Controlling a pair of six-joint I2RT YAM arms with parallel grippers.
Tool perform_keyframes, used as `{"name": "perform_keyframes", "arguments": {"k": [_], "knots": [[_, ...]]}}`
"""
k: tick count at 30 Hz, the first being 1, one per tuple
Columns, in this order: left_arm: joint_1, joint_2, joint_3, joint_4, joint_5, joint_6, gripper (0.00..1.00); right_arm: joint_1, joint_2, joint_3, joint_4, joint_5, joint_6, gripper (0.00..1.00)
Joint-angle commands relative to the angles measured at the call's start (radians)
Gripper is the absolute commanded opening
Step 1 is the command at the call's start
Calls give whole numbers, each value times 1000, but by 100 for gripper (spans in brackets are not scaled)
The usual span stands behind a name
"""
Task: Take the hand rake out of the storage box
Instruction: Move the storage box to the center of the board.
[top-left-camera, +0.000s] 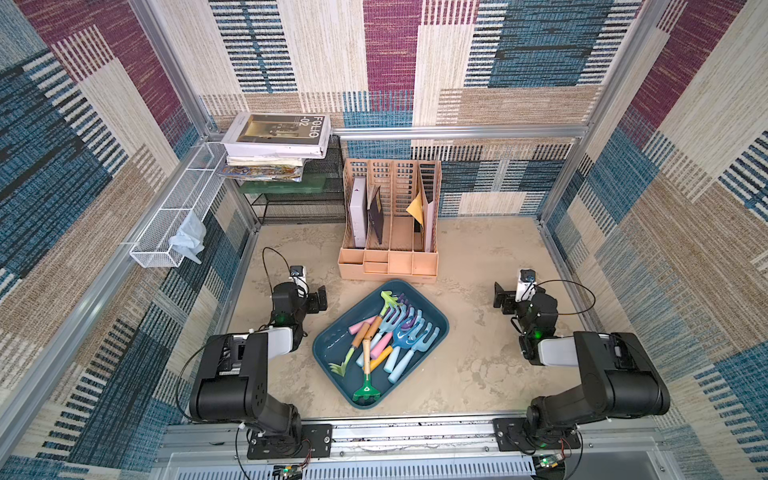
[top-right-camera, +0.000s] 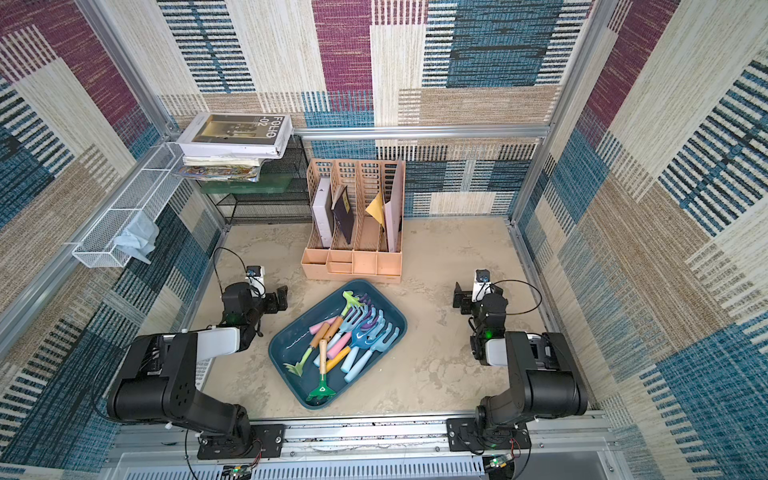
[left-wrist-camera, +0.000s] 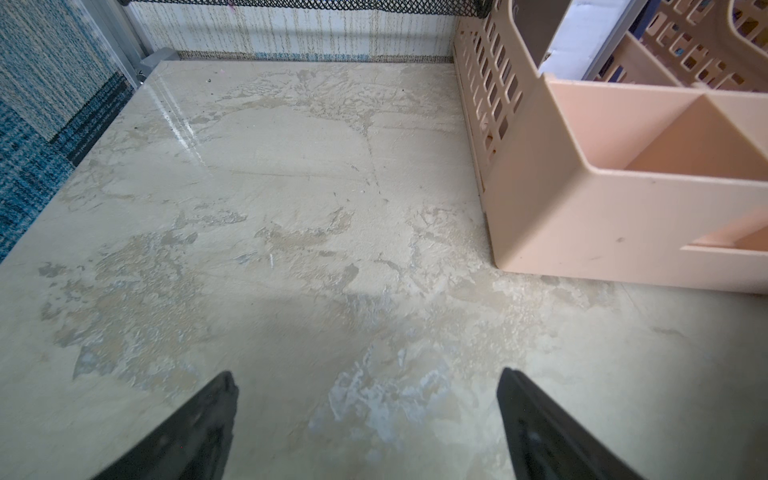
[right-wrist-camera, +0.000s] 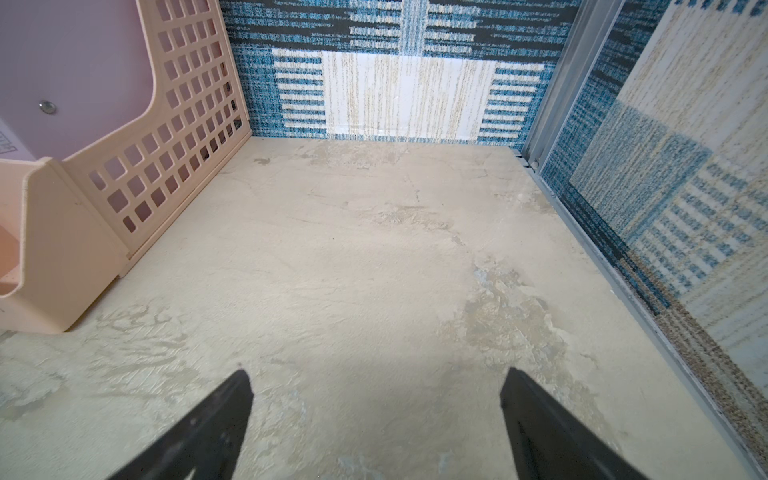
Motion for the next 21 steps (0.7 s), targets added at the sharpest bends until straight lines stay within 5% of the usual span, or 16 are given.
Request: {"name": "perform_keyframes", "arguments": {"k": [1,6,10,11,14,16,17,18,21], "knots": [[0,-5,2,8,-6,1,99,5,-2,2,29,3,-1,96],[-3,-25,-3,-1,-107,-39,99,24,-44,24,-38,-1,-29,96],[-36,-187,-27,-101,-249,-58,99,42,-213,203,-446,-15,58,96],[-45,-235,-36,-112,-259,-49,99,43,-253,221,-503,2,138,96],[-49,-415,22,-365,-325,-222,99,29,-373,310,-903,295,708,96],[-48,-521,107,-618,-346,-427,99,4,-395,348,-933,-6,576,96],[-47,-555,148,-730,-350,-515,99,31,-393,386,-997,-42,562,96],[-47,-582,174,-805,-350,-580,99,97,-384,428,-1058,-48,533,96],[-38,-604,246,-847,-77,-482,99,375,-327,547,-1211,84,458,96]]}}
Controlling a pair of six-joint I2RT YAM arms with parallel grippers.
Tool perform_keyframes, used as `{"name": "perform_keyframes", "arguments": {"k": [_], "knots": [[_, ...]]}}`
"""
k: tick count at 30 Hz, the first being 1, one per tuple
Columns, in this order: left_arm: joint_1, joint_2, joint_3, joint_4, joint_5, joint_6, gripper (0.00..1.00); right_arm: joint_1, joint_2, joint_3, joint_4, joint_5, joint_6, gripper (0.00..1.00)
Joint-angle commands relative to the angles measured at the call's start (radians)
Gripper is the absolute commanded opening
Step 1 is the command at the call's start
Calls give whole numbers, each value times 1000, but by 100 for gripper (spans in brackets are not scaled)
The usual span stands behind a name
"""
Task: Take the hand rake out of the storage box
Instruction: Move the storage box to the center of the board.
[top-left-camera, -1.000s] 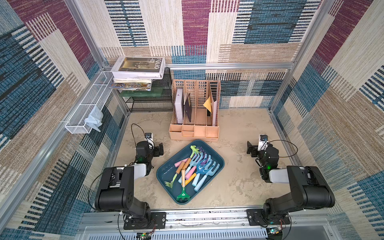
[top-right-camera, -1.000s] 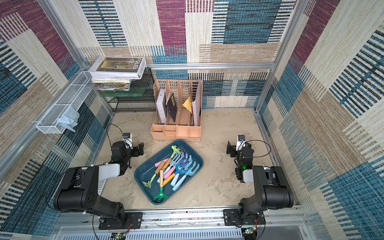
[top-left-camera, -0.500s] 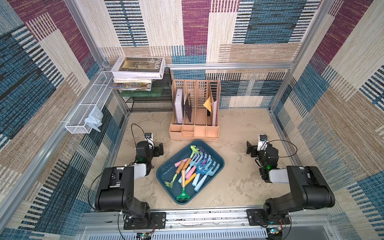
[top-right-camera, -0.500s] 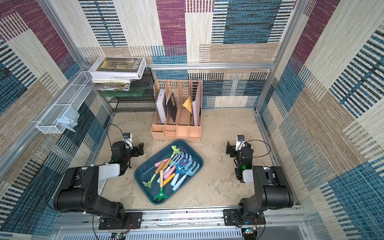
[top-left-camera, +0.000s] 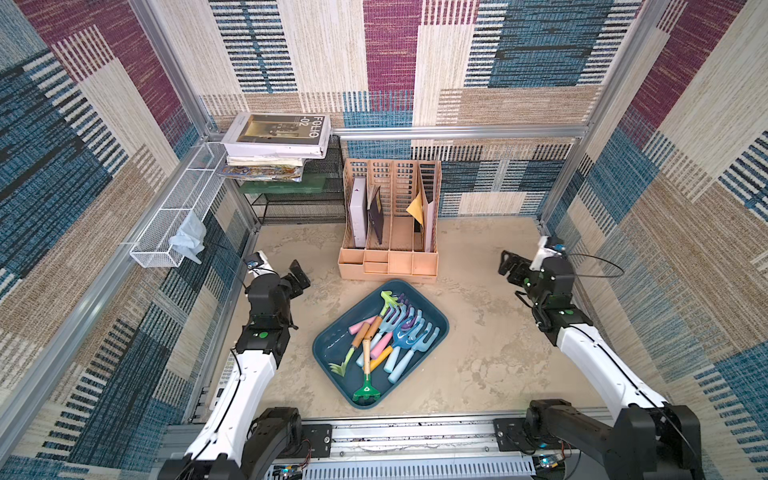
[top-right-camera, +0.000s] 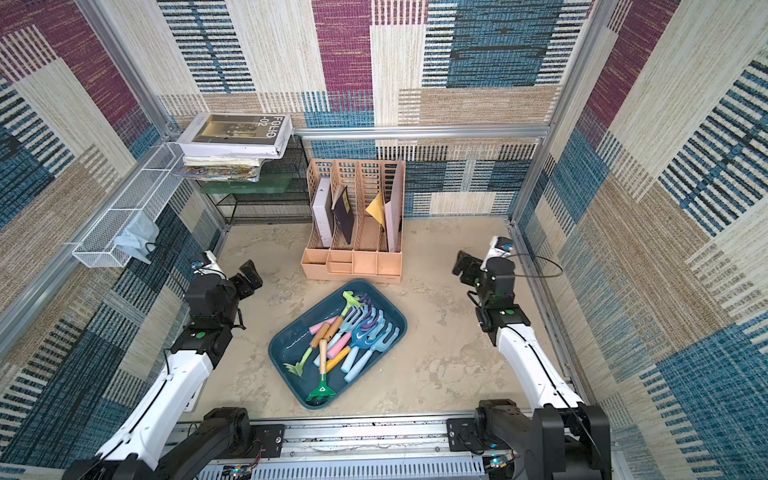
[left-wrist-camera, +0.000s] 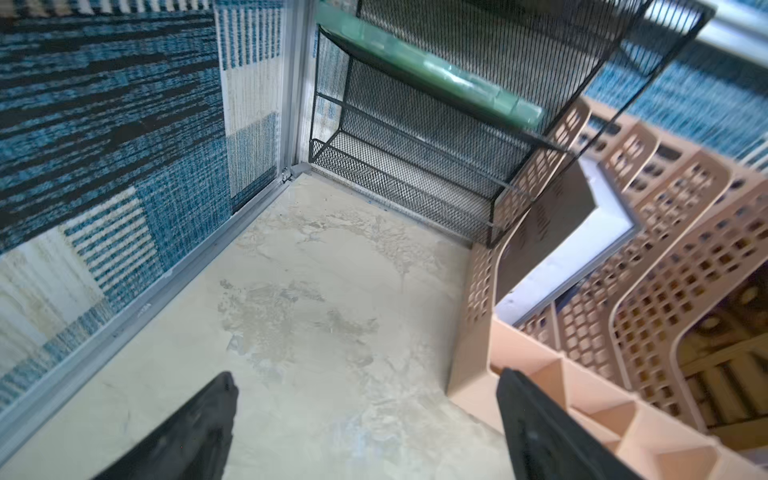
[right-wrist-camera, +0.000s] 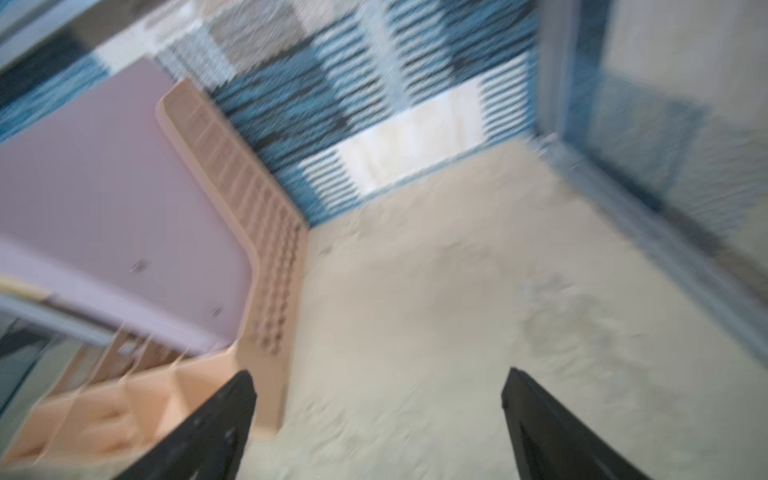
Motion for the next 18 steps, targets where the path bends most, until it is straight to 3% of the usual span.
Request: {"name": "perform_keyframes", "arguments": {"k": [1,4,8,10,13,18], "knots": [[1,-6,82,-259,247,-51,99,246,70,109,-297,71,-14,96],[-1,-44,120,-322,323,-21,99,454,170,173,-385,208,5,96],[-11,-151,74,-303,313,-14,99,577,301,216,-446,258,13,96],[-18,-186,52,-273,337,-7,99,603,349,223,-471,280,30,97],[-29,-195,48,-266,352,0,99,617,392,203,-469,271,52,80],[-30,-171,55,-271,365,15,99,598,461,212,-493,305,84,66]]}}
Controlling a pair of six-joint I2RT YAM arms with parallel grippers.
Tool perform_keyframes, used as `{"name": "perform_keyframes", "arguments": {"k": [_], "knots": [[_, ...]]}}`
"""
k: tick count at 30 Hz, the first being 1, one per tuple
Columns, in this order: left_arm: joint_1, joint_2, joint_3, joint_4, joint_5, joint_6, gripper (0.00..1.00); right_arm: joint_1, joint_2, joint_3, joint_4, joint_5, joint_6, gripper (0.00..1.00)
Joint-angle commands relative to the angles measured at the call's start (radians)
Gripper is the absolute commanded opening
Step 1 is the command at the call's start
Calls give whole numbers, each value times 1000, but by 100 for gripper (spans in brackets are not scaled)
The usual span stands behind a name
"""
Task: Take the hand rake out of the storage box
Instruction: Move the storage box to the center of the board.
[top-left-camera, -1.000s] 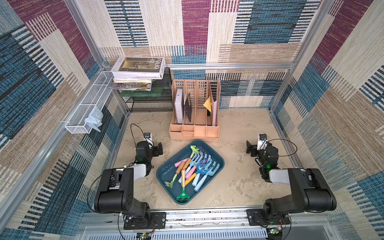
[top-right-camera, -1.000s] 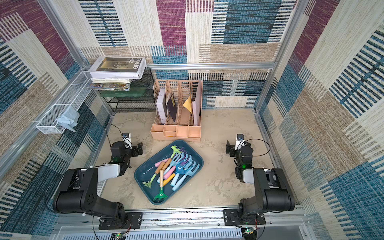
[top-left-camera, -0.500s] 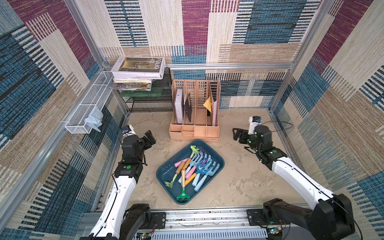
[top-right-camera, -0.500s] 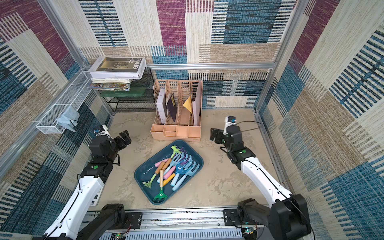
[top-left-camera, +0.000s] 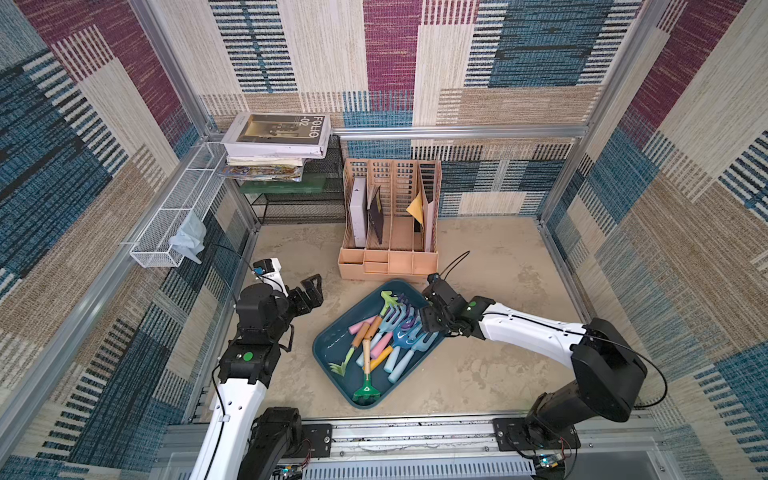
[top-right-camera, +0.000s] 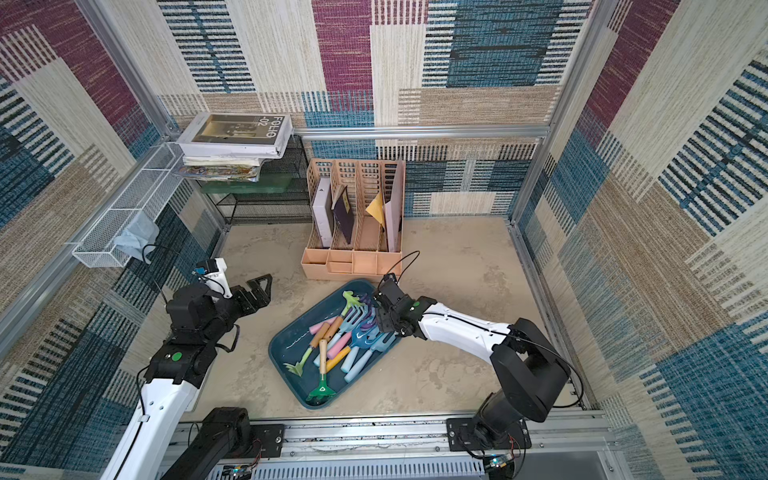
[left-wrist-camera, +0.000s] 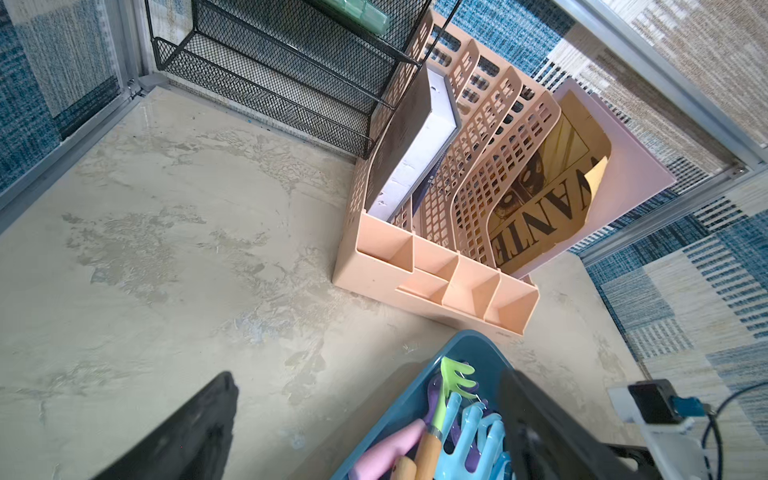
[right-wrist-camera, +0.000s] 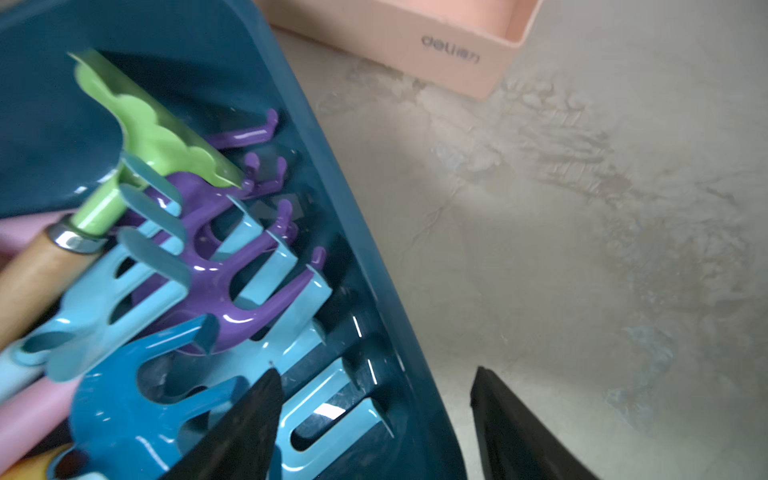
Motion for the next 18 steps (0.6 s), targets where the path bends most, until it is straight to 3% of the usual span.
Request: {"name": "perform_keyframes", "arguments": {"k": [1,8,13,18], "knots": [[-2,6,5,10,19,22,99,-17,29,14,-51,72,45,62],[-2,-33,-14,-8,-51,14,99,-54,18,-5,-138,130,85,44],[-6,-91,-58,1,-111,8,99,-79,-51,-75,-172,146,127,41],[-9,-121,-72,0,-133,4,99,-170,-95,-129,-214,142,185,37]]}}
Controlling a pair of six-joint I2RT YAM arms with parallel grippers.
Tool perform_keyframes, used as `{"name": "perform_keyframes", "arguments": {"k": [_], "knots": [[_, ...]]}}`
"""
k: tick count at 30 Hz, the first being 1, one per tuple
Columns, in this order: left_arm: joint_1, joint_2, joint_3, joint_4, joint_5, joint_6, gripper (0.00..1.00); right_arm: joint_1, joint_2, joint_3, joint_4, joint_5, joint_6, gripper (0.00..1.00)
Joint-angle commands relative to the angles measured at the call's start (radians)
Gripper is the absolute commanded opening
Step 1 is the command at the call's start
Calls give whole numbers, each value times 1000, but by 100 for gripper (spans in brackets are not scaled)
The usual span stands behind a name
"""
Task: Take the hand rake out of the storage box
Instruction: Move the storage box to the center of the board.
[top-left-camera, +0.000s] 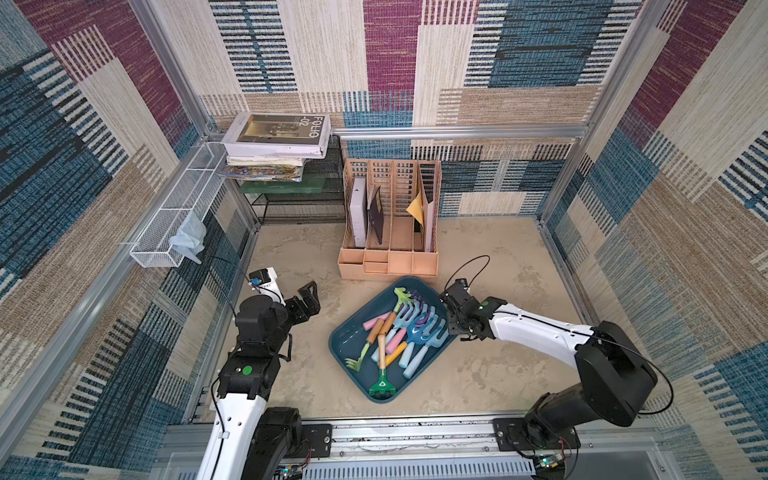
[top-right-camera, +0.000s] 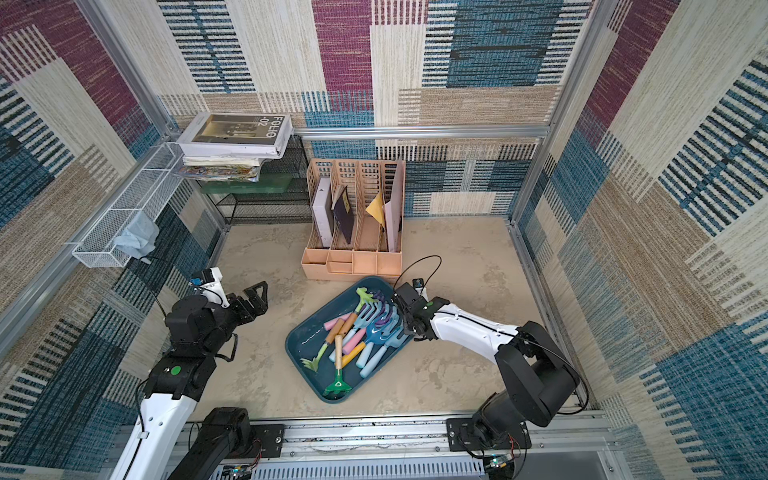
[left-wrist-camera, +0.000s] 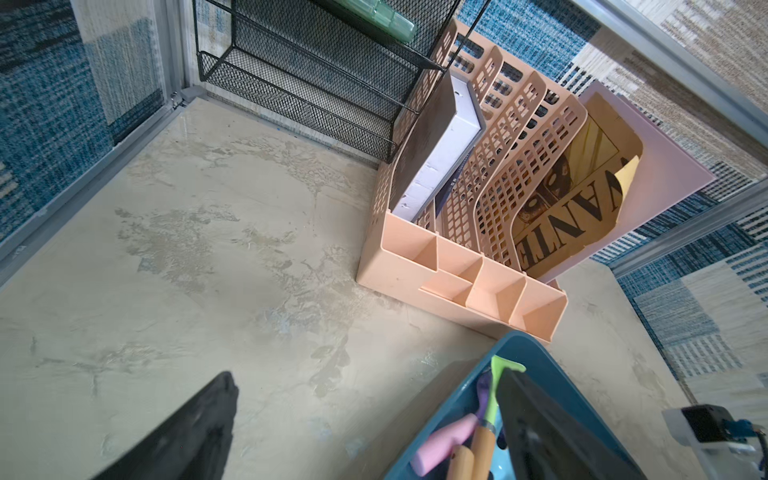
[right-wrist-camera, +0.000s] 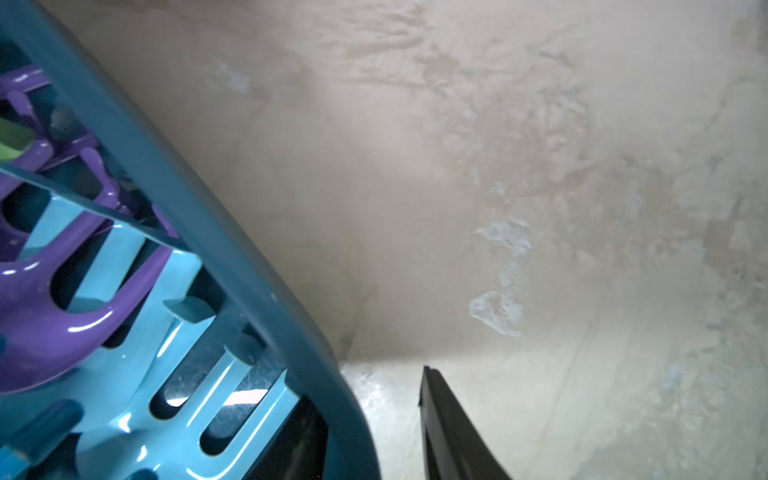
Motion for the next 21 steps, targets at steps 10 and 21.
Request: {"name": "perform_keyframes", "arguments": {"k": [10,21], "knots": [[-5,-6,-5,10,-40,2,99,-329,-224,-153,-50,-24,4,42],[-8,-16,-17,6,-59,-1,99,-383,-216,-119,-11,-94,-63,70]]}}
